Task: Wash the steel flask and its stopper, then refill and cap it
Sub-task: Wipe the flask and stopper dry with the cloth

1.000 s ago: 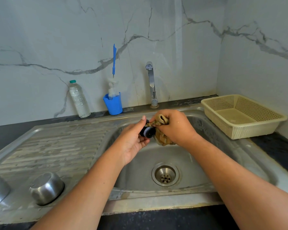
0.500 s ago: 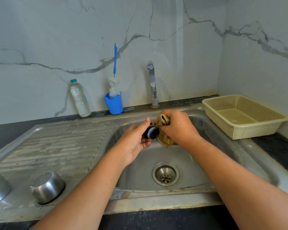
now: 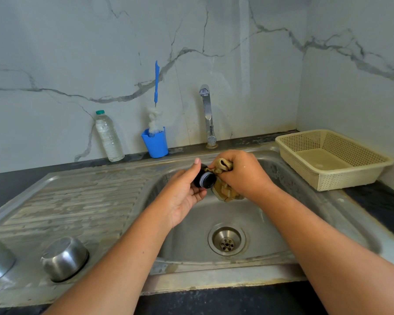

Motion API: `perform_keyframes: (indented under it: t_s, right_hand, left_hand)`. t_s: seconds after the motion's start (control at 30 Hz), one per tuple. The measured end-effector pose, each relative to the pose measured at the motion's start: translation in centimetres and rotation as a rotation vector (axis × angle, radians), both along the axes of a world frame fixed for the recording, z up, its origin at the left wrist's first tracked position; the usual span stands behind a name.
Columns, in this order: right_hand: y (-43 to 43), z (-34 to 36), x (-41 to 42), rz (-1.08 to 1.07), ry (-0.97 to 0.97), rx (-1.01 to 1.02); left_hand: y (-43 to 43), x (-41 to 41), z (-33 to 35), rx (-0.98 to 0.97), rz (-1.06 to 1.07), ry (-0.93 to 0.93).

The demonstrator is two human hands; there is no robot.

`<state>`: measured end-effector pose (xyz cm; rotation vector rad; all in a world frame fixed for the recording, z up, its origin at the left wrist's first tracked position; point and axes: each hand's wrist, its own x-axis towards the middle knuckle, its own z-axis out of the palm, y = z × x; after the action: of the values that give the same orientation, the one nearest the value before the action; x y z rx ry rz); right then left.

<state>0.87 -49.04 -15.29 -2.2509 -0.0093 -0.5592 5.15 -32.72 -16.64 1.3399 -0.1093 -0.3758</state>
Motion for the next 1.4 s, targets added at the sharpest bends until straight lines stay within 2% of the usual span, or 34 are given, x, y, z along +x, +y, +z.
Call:
perform_keyframes:
  t_s: [0.3, 0.8, 1.0, 1.23, 1.4]
  right_hand:
    - [0.35, -0.19, -0.15, 0.049, 0.018, 0.175]
    - [0.59, 0.12, -0.56, 0.146, -0.06, 0.19]
    - [0.46, -0.05, -0.02, 0.111, -0.013, 0.24]
    - [0.03, -0.12, 0.07, 0.086, 0.086, 0.477]
    - [0.17, 0.01, -0.11, 0.107, 0.148, 0.681]
  left_hand:
    - [0.16, 0.03, 0.31, -0.099, -0.013, 0.016]
    - [0.14, 0.28, -0.01, 0.037, 0.024, 0.021]
    - [0.36, 0.43, 0.09, -0.063, 0.022, 0.033]
    - [0.48, 0.4, 0.49, -0.221, -0.033, 0.029]
    - [0.35, 0.21, 0.51, -0.217, -0.048, -0.045]
